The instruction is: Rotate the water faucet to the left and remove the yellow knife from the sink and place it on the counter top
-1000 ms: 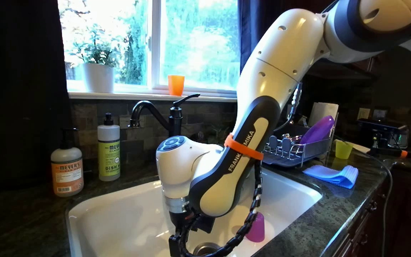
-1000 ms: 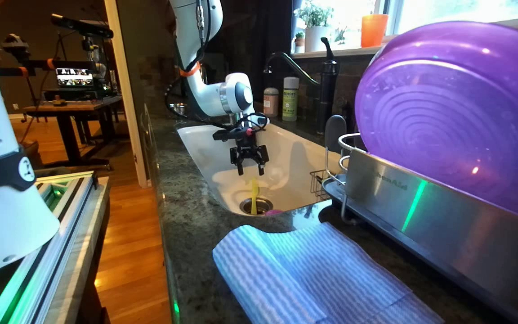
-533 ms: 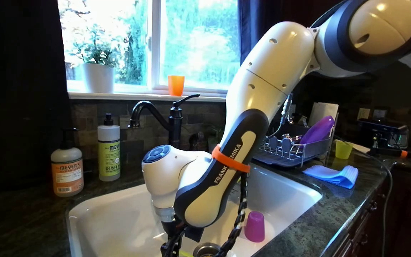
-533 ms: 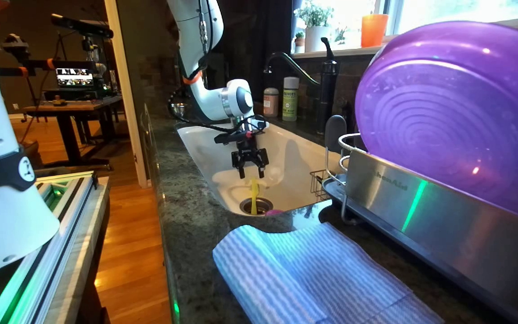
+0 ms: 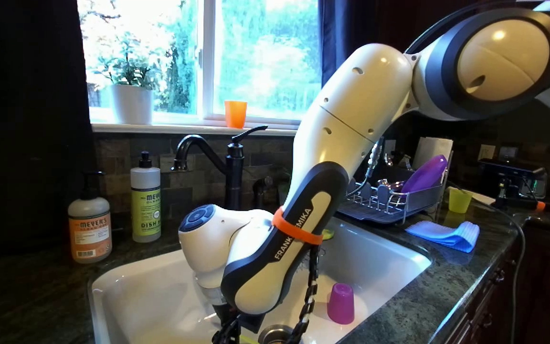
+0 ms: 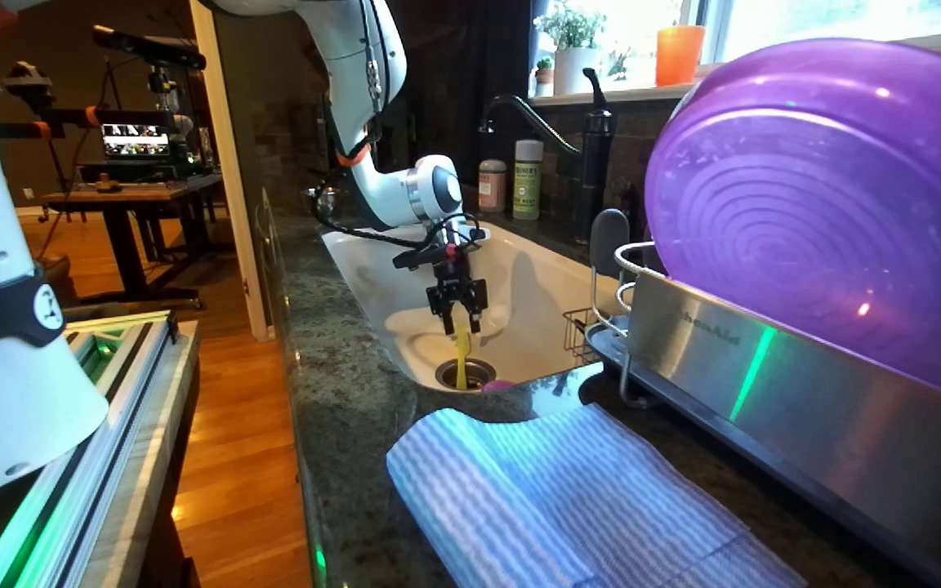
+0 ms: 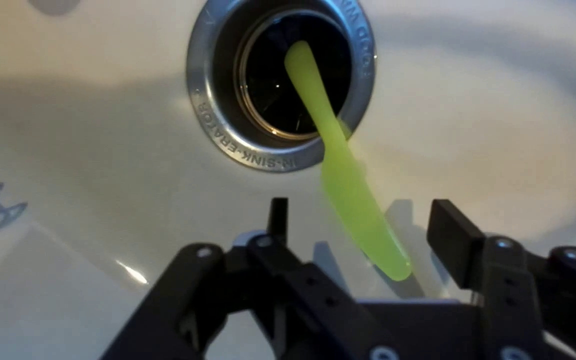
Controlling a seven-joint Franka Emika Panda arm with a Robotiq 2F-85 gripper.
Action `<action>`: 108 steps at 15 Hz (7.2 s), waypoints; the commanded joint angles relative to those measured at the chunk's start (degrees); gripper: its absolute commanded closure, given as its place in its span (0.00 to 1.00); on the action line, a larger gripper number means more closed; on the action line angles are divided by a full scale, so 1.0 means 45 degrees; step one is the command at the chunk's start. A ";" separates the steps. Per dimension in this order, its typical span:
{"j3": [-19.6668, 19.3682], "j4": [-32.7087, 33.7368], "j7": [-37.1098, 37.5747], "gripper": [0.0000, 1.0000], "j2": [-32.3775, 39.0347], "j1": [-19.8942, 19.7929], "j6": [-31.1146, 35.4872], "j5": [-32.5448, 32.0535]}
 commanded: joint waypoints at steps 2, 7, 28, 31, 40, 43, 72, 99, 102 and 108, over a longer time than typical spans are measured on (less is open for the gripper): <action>-0.0167 0.0817 0.0369 0.37 0.0548 0.0233 -0.0811 0.0361; -0.0173 0.1172 0.0494 0.56 0.0726 0.0255 -0.1131 0.0338; -0.0806 -0.4933 0.2811 0.99 -0.5268 0.0868 0.2504 -0.0571; -0.1602 -0.6300 0.4293 0.99 -0.6279 0.1355 0.4060 -0.1345; -0.3181 -0.7914 0.7842 0.99 -0.8601 0.2328 0.5707 -0.4846; -0.3122 -0.8124 0.7971 0.99 -0.9080 0.2488 0.6072 -0.5453; -0.4436 -0.6850 1.0890 0.99 -0.9110 0.3983 1.1546 -0.4341; 0.3427 -0.4096 0.6942 0.99 -0.4278 0.0343 1.4594 0.5680; 0.4367 -0.3565 0.5862 0.99 -0.3687 -0.0232 1.4367 0.6494; 0.5500 -0.2670 0.4455 0.99 -0.2944 -0.0774 1.2856 0.7579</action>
